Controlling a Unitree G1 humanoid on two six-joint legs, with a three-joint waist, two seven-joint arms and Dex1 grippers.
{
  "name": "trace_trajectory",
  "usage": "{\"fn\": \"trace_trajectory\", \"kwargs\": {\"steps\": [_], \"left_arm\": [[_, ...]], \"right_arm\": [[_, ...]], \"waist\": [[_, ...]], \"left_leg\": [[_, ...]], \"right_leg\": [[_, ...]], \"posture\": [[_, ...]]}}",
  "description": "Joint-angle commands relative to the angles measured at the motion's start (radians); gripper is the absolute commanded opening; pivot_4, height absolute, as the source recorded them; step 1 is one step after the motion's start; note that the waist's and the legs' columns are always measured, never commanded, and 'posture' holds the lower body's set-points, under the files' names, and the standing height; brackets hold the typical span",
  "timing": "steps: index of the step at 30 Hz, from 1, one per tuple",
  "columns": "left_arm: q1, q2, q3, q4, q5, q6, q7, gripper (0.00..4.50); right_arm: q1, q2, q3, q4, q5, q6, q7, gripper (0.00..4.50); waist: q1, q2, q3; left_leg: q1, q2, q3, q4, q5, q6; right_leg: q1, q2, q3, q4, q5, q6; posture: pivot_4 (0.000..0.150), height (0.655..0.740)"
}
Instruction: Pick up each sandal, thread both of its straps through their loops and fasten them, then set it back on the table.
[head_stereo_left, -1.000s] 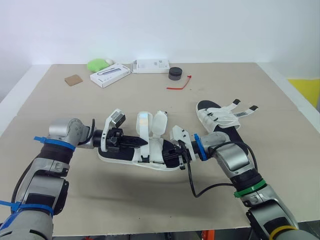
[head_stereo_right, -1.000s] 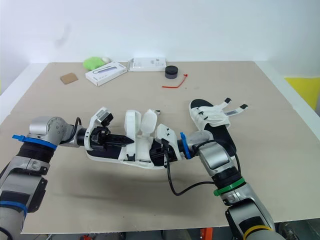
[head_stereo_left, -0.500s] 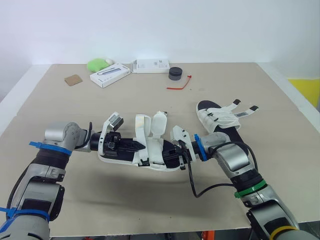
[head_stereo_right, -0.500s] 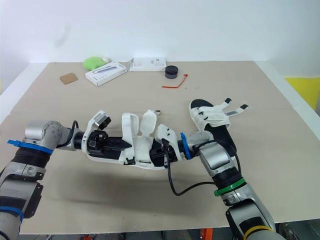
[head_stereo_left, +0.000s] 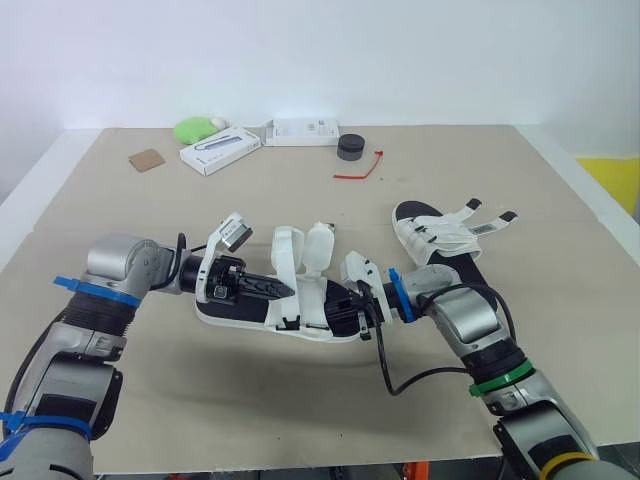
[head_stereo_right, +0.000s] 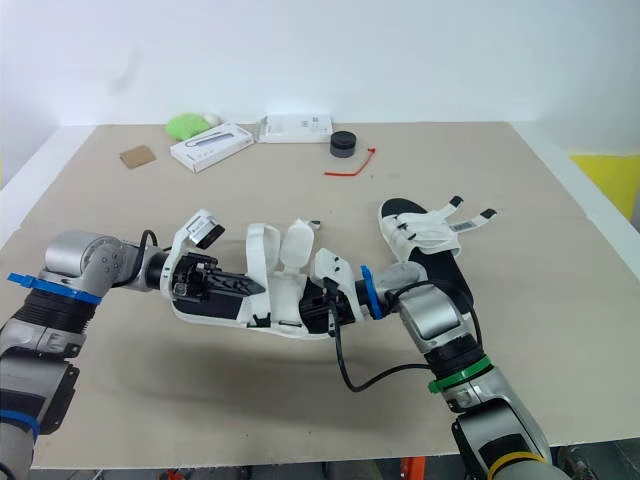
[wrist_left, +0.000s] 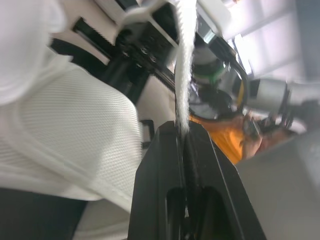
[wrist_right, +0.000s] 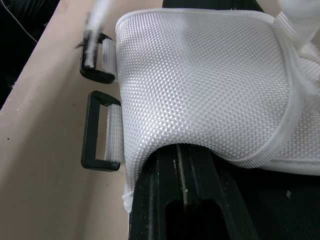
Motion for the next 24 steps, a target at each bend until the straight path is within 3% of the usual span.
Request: {"fn": "trace_trajectory", "kwargs": {"steps": [1,15,24], "left_arm": [[0.024,0.011,-0.025,-0.034,0.027,-0.059,-0.02,0.12],[0.006,-0.052,0.032,0.082,0.085,-0.199,0.017,0.12],[0.019,-0.01,-0.007,0.061,0.121,-0.248,-0.074,0.12]], "right_arm": [[0.058,-0.008,0.08,0.044,-0.035,0.047,-0.001,0.0],[0.059,-0.008,0.083,0.041,-0.035,0.049,-0.002,0.0],[0.063,-0.011,0.08,0.04,-0.033,0.051,-0.004,0.0]], "waist": [[0.001,0.0,0.0],[0.002,0.0,0.0],[0.002,0.0,0.0]], "left_leg": [[0.0,0.0,0.0,0.0,0.0,0.0],[0.0,0.0,0.0,0.001,0.0,0.001],[0.0,0.0,0.0,0.001,-0.001,0.001]], "right_leg": [[0.0,0.0,0.0,0.0,0.0,0.0],[0.0,0.0,0.0,0.0,0.0,0.0],[0.0,0.0,0.0,0.0,0.0,0.0]], "posture": [[0.15,0.74],[0.15,0.74],[0.15,0.74]]}}
